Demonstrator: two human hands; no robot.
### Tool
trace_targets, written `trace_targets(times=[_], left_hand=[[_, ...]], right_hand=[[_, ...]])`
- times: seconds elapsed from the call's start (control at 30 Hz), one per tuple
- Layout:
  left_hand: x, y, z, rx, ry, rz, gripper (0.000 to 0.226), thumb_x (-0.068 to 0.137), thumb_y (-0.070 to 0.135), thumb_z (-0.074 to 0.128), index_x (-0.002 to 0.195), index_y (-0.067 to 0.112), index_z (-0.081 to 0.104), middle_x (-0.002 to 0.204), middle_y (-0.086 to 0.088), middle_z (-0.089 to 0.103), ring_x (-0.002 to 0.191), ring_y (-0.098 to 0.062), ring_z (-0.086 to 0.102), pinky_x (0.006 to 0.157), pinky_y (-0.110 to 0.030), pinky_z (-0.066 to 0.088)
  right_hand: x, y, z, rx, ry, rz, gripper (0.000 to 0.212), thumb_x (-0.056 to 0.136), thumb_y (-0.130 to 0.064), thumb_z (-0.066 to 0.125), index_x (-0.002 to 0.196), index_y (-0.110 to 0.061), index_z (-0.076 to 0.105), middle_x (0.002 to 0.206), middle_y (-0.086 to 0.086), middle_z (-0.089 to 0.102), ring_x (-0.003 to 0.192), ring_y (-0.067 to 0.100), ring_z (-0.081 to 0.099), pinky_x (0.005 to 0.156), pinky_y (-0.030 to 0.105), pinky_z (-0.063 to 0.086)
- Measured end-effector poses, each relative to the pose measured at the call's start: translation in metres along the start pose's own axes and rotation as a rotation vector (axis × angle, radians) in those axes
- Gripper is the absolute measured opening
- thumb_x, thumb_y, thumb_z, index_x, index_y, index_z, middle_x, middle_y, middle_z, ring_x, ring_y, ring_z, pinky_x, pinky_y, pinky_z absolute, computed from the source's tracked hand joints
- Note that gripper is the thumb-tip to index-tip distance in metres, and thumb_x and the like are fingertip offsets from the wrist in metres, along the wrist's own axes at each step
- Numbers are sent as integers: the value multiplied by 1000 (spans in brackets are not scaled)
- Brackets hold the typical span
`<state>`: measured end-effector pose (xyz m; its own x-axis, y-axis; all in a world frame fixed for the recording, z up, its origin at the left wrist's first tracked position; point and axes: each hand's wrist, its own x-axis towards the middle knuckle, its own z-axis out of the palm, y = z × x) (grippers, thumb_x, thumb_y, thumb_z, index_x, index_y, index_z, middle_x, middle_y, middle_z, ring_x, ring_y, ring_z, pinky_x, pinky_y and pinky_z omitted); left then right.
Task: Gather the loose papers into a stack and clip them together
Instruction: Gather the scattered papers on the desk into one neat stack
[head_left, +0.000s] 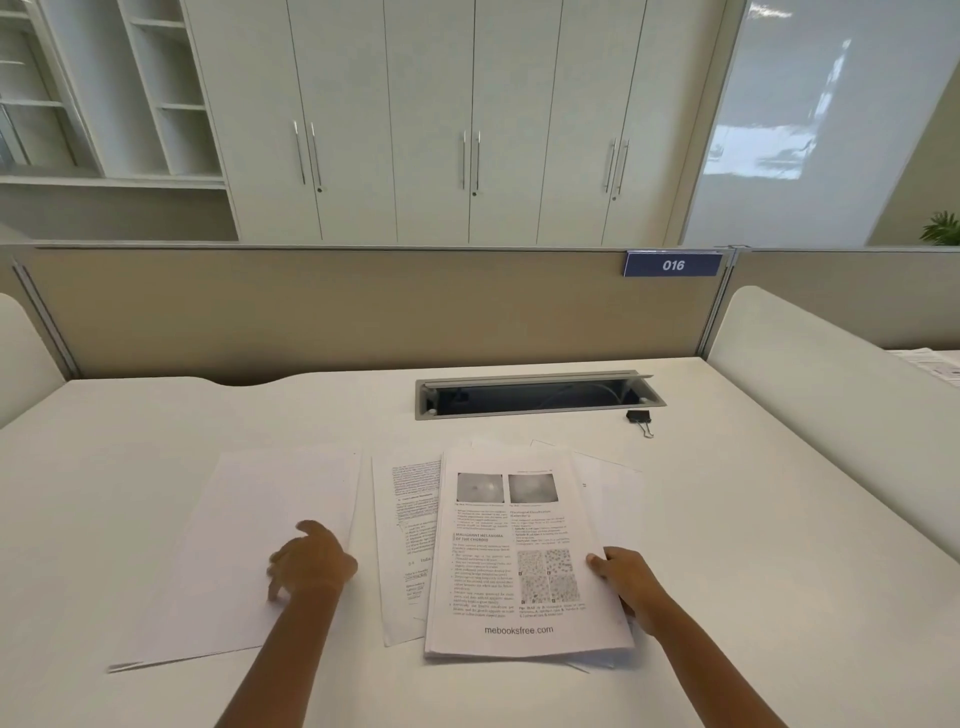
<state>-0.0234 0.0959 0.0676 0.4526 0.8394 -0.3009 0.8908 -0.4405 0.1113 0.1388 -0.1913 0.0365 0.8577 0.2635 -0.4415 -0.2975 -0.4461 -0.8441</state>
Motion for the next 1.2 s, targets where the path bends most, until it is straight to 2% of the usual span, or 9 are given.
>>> trace_targets(times=[0.17,0.4,0.53,0.67,0.77,0.83,0.97,1.1,1.2], left_hand=[[-3,0,0,66,42,47,62,93,16,41,143,0,7,140,-28,39,125,-40,45,98,-47,47],[3,-7,-6,-28,236,158,37,91,8,43,128,4,38,115,-14,62,105,-29,63,86,-33,52],[-9,9,-39,-461,260,320,38,88,4,46,126,2,45,111,-23,62,99,-40,60,80,-38,49],[-33,36,-74,-1054,148,535,33,89,1,50,122,1,48,114,-16,58,98,-31,55,88,-42,48],[-47,48,-90,-1458,-2,526,25,86,-4,47,106,11,53,91,-6,61,81,-24,58,70,-33,51],[-50,54,-88,-1581,-114,480,25,85,-7,45,103,8,53,86,-6,62,75,-21,59,64,-29,49],[-51,63,-59,-1578,-253,319,26,83,-12,41,103,1,52,83,-12,60,70,-23,56,61,-30,47],[-48,67,-23,-1406,-305,195,30,82,-13,43,107,-1,54,79,-10,60,64,-22,54,55,-28,44],[-48,68,-8,-1226,-306,180,31,78,-4,52,108,-4,56,104,-21,64,78,-26,56,68,-28,46]], right_hand=[[-3,-1,1,-1,4,-11,23,94,-11,50,72,-9,58,83,11,67,68,24,61,56,26,49],[-7,-4,-1,21,-59,-25,11,89,-7,56,80,-11,60,83,6,69,69,20,66,51,24,50],[-7,-5,-2,43,-73,-44,8,88,-4,56,87,-11,58,89,10,68,70,21,66,53,26,51],[-5,-4,-3,80,-76,-67,13,89,-2,55,101,-8,57,96,14,67,80,29,66,65,32,55],[-5,-4,-2,77,-68,-80,17,90,-2,53,105,-9,54,98,13,66,82,31,65,69,36,56],[-6,-4,-2,74,-62,-91,20,90,-2,52,109,-9,54,102,14,65,86,32,64,73,37,55],[-7,-7,-3,121,-67,-94,26,90,-2,51,116,-8,55,107,16,64,88,33,63,67,33,53],[-11,-14,-6,181,-91,-104,25,90,-2,52,114,-11,56,105,13,65,84,29,65,64,32,54],[-13,-16,-6,197,-117,-109,21,93,-7,51,112,-14,56,103,9,66,80,23,65,60,28,51]])
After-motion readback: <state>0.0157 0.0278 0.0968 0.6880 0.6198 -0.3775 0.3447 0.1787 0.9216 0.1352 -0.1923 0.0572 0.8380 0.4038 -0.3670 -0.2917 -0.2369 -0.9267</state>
